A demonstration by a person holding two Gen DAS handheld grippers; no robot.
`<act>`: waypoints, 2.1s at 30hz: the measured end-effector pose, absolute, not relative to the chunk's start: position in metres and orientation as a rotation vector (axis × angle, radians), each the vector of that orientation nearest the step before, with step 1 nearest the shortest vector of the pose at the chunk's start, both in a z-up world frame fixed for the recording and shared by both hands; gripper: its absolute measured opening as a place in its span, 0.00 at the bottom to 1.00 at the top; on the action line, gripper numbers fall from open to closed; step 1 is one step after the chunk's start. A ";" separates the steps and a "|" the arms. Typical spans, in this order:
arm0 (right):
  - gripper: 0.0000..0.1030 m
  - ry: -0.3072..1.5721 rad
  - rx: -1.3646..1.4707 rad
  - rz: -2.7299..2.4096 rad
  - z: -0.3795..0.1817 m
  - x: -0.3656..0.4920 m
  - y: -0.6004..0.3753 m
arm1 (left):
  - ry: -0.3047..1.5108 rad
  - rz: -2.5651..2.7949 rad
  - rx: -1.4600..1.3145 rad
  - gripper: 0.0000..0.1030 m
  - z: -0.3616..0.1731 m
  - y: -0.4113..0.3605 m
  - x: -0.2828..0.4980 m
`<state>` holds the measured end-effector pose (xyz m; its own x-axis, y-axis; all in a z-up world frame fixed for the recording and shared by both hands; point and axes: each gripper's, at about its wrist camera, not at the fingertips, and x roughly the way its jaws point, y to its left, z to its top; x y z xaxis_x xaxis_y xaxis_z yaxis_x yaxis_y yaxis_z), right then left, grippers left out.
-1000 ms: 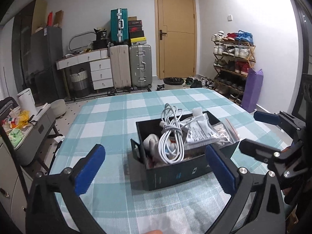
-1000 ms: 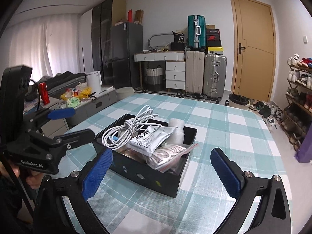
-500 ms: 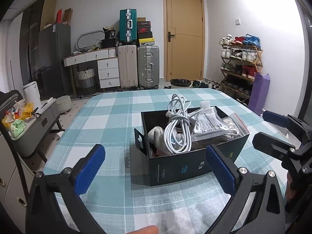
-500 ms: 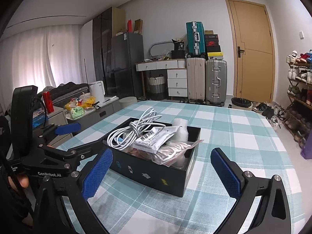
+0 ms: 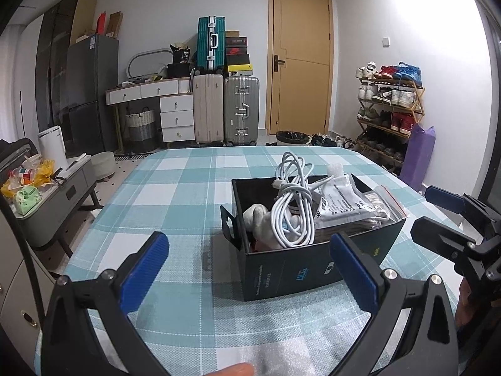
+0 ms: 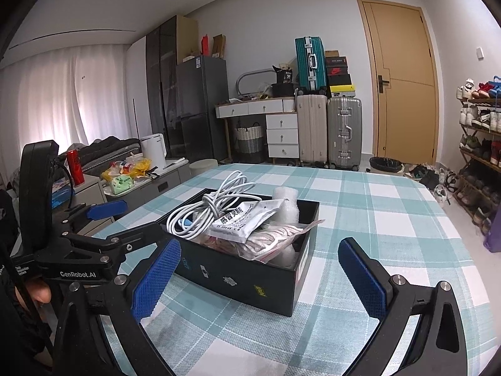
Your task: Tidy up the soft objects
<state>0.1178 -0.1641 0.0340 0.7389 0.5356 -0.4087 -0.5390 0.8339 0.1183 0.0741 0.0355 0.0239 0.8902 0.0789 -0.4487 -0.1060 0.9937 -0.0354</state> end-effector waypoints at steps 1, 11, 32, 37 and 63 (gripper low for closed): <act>0.99 0.445 -0.009 0.590 0.034 0.118 -0.164 | 0.464 0.100 -0.059 1.00 0.024 0.036 0.073; 0.99 0.415 -0.013 0.580 0.036 0.113 -0.164 | 0.469 0.113 -0.091 1.00 0.024 0.042 0.073; 0.99 0.401 -0.018 0.572 0.039 0.106 -0.164 | 0.457 0.108 -0.080 1.00 0.026 0.038 0.072; 0.99 0.401 -0.018 0.572 0.039 0.106 -0.164 | 0.454 0.108 -0.080 1.00 0.026 0.038 0.072; 0.99 0.401 -0.018 0.572 0.038 0.106 -0.163 | 0.451 0.109 -0.074 1.00 0.026 0.038 0.072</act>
<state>0.1057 -0.1631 0.0384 0.7656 0.5234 -0.3740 -0.5303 0.8426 0.0937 0.0720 0.0375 0.0262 0.8943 0.0883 -0.4386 -0.1211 0.9915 -0.0472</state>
